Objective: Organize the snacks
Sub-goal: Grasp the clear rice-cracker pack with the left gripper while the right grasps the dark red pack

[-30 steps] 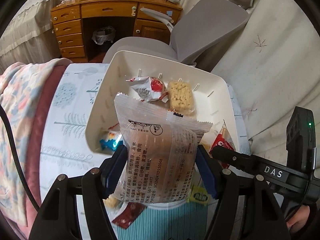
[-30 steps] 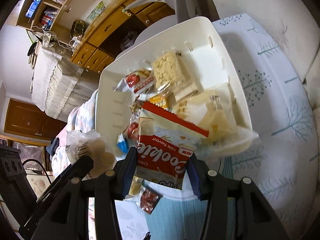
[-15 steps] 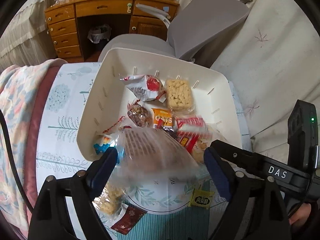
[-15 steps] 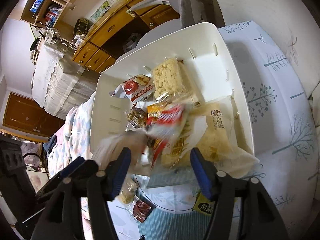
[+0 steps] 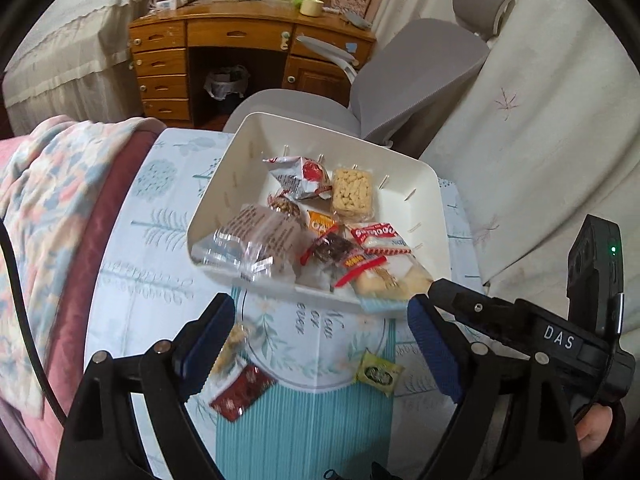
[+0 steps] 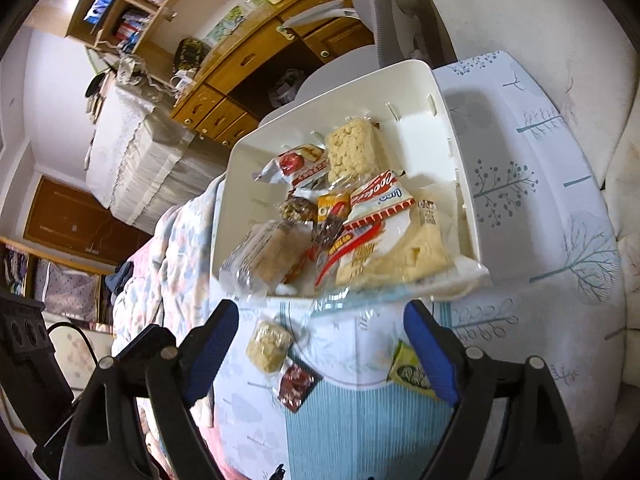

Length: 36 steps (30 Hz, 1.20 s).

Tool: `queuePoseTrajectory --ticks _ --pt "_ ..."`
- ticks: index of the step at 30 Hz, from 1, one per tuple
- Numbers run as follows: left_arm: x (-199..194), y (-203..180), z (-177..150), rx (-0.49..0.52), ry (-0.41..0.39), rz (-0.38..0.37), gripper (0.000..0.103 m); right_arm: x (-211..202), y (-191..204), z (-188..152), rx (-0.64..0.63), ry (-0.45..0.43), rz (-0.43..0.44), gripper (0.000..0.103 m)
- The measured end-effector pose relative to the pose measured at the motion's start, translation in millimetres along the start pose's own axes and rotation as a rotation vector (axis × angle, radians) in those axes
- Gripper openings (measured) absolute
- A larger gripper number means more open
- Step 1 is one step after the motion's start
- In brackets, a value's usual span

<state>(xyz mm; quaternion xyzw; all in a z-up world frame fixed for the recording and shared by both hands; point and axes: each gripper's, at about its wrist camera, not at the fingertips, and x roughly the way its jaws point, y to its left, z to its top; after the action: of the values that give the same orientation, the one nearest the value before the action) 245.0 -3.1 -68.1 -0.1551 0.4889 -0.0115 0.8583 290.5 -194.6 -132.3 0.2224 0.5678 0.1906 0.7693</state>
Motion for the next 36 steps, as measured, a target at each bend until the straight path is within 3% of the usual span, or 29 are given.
queuePoseTrajectory --ticks 10,16,20,26,36 --pt "-38.0 -1.8 -56.1 -0.077 -0.012 0.060 0.087 -19.1 -1.3 -35.6 -0.102 0.052 0.003 0.087" --pt "-44.3 3.6 -76.3 -0.086 0.073 0.127 0.087 -17.0 4.0 -56.7 -0.199 0.032 -0.016 0.087" --pt "-45.5 16.7 -90.3 -0.114 0.085 0.147 0.087 -10.9 6.4 -71.0 -0.241 0.019 -0.005 0.087" --pt "-36.6 36.6 -98.7 -0.130 0.119 0.161 0.087 -4.1 14.8 -86.5 -0.321 -0.013 -0.040 0.087" --pt "-23.6 73.5 -83.9 -0.055 0.158 0.142 0.087 10.2 45.1 -113.1 -0.406 -0.014 -0.092 0.087"
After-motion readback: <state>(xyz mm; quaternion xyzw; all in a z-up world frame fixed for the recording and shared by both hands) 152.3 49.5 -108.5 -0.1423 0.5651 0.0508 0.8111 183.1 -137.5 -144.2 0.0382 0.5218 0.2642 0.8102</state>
